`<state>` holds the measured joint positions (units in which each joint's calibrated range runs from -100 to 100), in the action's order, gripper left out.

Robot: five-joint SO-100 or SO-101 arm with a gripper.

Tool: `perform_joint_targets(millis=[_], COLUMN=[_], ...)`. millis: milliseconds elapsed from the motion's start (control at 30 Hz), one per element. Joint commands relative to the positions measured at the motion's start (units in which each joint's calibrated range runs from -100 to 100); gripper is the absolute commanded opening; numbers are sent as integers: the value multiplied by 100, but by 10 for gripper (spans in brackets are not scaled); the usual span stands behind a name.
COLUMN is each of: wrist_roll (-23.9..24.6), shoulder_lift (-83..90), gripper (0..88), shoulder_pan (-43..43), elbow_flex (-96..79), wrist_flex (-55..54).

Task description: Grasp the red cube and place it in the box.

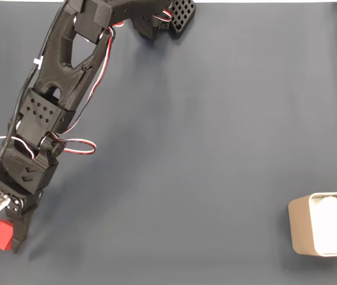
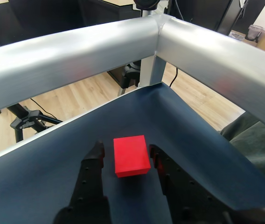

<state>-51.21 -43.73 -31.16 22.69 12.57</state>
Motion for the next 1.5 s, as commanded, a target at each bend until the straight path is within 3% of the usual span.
perform_joint_targets(millis=[0, 833, 1467], wrist_roll=[-88, -156, -244], shoulder_lift=[560, 560, 542], gripper=[213, 225, 72], shoulder_pan=[76, 97, 104], elbow_flex=[12, -162, -162], wrist_flex=[-19, -60, -11])
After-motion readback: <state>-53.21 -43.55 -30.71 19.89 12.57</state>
